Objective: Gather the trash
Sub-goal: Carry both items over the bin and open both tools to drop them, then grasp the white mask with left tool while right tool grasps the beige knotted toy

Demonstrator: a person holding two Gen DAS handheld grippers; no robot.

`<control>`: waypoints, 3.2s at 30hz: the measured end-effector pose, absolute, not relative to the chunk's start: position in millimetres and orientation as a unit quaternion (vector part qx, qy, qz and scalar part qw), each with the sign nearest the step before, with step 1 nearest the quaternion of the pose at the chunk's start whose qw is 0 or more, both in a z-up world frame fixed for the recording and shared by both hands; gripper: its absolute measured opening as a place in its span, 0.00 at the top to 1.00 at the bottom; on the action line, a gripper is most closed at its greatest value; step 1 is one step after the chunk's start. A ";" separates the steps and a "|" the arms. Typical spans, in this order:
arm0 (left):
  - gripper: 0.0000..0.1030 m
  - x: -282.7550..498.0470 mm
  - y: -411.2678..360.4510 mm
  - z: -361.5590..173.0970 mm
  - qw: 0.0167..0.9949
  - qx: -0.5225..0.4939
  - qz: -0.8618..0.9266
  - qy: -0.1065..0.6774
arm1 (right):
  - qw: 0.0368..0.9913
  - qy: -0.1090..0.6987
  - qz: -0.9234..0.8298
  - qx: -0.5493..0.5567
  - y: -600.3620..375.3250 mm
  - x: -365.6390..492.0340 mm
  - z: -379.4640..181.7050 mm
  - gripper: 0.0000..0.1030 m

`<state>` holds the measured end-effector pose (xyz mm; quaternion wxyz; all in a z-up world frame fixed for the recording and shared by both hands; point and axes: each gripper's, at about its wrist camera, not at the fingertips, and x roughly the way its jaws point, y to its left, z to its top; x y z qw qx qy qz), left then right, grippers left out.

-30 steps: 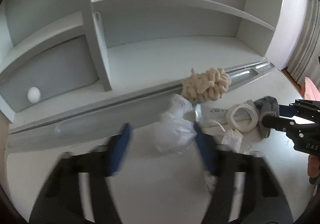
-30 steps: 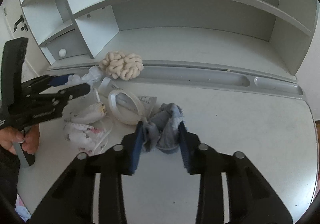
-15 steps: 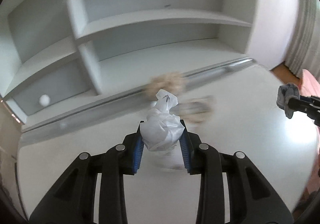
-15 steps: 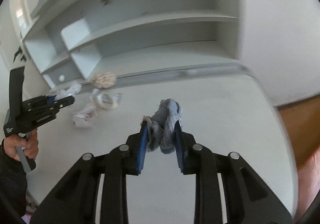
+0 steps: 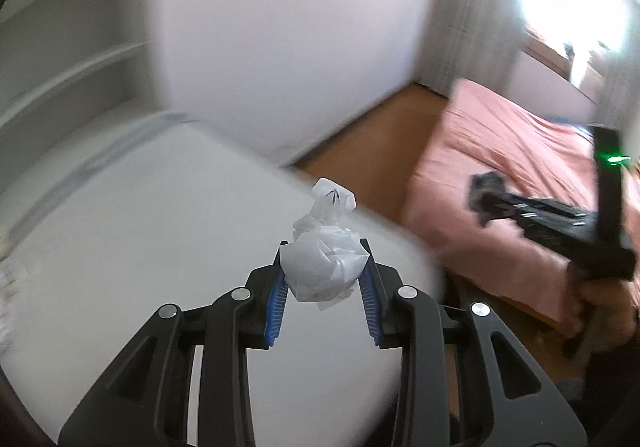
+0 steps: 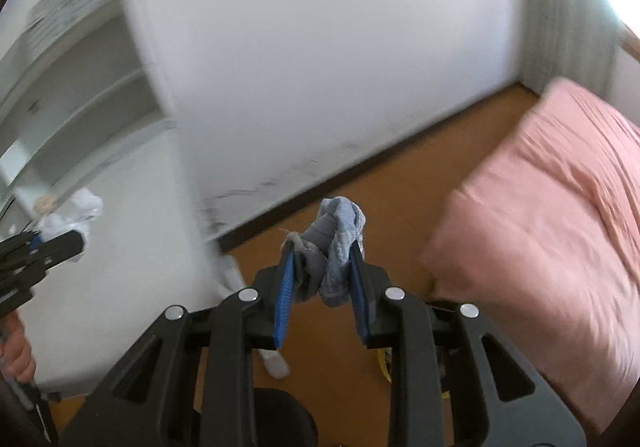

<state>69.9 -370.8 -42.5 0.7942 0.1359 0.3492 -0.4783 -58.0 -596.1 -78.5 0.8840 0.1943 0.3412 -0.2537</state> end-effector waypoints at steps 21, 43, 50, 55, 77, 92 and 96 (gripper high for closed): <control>0.69 -54.2 -572.6 -140.3 0.677 0.224 -0.588 0.382 | 0.760 0.425 -0.339 0.356 -714.0 -175.3 -251.8 0.75; 0.69 -60.7 -607.6 -186.7 0.639 0.255 -0.587 0.426 | 0.766 0.366 -0.372 0.376 -734.3 -196.5 -228.0 0.35; 0.39 -73.4 -635.3 -200.0 0.637 0.276 -0.594 0.407 | 0.771 0.341 -0.394 0.366 -741.2 -210.4 -206.6 0.32; 0.33 -72.5 -629.5 -189.0 0.643 0.270 -0.595 0.399 | 0.780 0.332 -0.400 0.348 -737.2 -212.0 -190.4 0.31; 0.13 23.3 -408.9 -22.9 0.794 0.183 -0.498 0.298 | 0.909 0.304 -0.240 0.156 -590.6 -71.2 -28.0 0.28; 0.13 193.1 -116.2 -53.3 0.905 0.093 -0.164 0.381 | 0.923 0.371 0.064 0.085 -382.7 131.5 -40.7 0.28; 0.13 215.7 -80.0 -58.0 0.898 0.115 -0.163 0.392 | 0.914 0.381 0.122 0.067 -326.9 175.9 -38.1 0.28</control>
